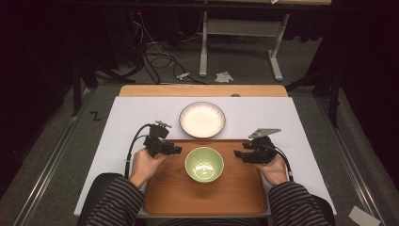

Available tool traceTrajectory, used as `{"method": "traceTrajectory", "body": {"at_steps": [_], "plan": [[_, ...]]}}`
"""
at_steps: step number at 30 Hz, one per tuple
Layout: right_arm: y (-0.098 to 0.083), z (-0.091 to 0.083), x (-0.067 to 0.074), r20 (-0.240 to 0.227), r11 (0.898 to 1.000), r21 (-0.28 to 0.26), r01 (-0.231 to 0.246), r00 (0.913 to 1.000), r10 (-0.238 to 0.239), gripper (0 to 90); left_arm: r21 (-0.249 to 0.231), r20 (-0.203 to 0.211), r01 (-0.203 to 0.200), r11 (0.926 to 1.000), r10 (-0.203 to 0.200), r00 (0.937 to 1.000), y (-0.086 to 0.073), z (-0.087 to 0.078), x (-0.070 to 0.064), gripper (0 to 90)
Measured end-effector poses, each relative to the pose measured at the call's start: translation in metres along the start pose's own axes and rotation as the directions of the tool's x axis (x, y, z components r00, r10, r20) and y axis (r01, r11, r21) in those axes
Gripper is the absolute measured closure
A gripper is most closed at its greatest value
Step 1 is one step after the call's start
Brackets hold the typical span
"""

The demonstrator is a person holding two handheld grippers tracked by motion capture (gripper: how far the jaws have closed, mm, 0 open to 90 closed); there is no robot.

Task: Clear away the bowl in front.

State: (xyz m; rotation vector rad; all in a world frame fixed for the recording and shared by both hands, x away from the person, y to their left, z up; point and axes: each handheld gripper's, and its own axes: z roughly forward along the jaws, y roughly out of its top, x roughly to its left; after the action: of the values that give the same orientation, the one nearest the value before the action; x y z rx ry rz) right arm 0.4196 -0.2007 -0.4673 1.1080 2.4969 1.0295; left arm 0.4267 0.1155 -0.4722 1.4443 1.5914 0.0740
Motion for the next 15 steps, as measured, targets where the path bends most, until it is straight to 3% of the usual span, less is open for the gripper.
{"method": "traceTrajectory", "body": {"at_steps": [7,12,15], "plan": [[0.0000,0.0002,0.0006,-0.001,1.000,0.001,-0.001,1.0000,0.001,48.2,0.006,-0.019,-0.014,0.9999,0.014,0.9997,-0.0029,0.0034,0.0020,53.7],[0.0000,0.0007,0.0009,-0.002,1.000,0.005,0.004,1.0000,-0.004,48.2,-0.003,-0.074,-0.070,0.9975,0.070,0.9948,-0.0056,0.0088,0.0069,53.6],[-0.0001,0.0012,0.0007,-0.006,1.000,0.007,0.012,0.9999,-0.012,48.2,-0.003,-0.079,-0.061,0.9981,0.061,0.9950,-0.0047,0.0100,0.0090,53.2]]}}
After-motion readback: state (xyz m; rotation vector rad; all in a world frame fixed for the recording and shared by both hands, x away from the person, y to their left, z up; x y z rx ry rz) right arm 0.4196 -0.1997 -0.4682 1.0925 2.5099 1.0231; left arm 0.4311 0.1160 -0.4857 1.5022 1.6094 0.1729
